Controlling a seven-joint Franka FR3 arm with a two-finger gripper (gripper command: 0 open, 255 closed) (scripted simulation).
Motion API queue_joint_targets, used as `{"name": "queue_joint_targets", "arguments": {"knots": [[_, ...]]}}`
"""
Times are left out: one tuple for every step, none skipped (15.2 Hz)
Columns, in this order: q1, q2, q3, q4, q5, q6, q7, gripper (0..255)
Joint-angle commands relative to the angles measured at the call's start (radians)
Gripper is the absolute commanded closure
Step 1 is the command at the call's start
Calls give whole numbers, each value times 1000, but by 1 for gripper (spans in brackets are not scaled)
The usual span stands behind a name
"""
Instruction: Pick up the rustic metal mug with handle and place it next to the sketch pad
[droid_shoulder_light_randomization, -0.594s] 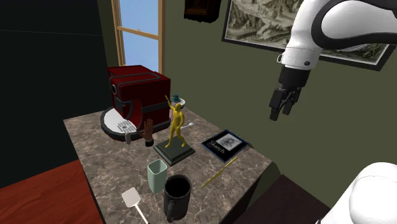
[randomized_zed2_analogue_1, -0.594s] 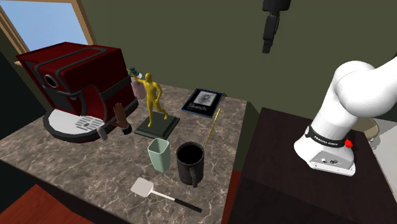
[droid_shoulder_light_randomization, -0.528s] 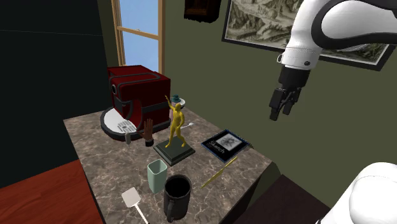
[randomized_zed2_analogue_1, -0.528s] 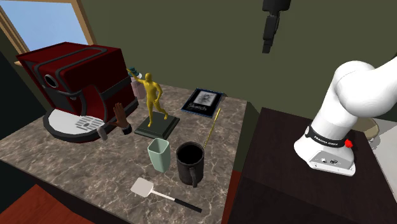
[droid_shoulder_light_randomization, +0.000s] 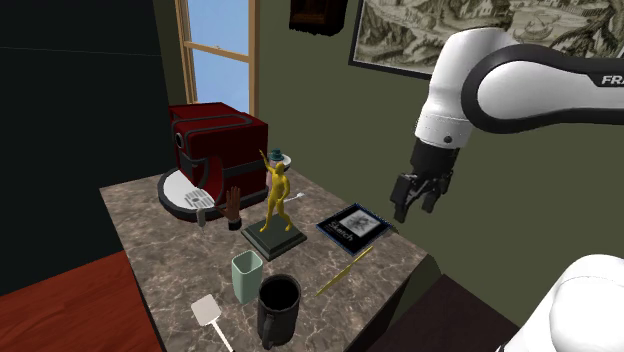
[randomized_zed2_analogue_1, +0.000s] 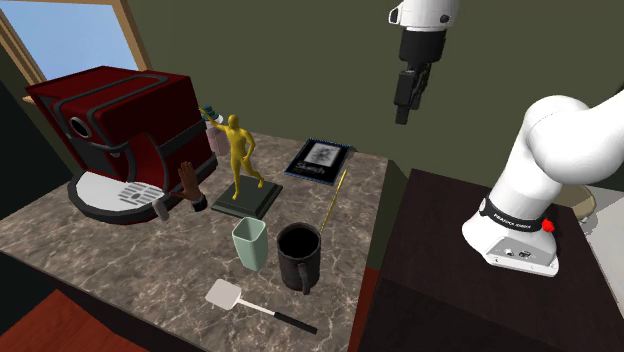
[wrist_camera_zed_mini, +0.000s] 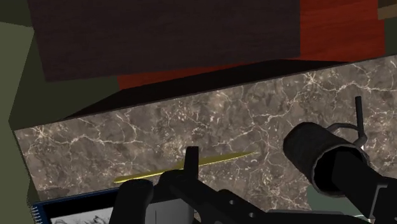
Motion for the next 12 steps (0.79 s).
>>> {"name": "queue_joint_targets", "arguments": {"knots": [[10,3,49,-43,38,58,69,0],[14,12,73,-58,56,88,101,0],[18,24,98,-72,73,119,133,0],[22,39,123,-84,90,151,166,0],[25,56,148,-94,106,184,198,0],[28,76,175,-102,122,218,230,0],[29,98,202,-108,137,252,262,0],[30,123,229,-112,150,287,294,0],[30,150,256,-115,162,323,327,0],[28,180,283,-115,172,360,361,0],[25,211,312,-114,181,396,394,0],[20,245,340,-111,186,433,429,0]]}}
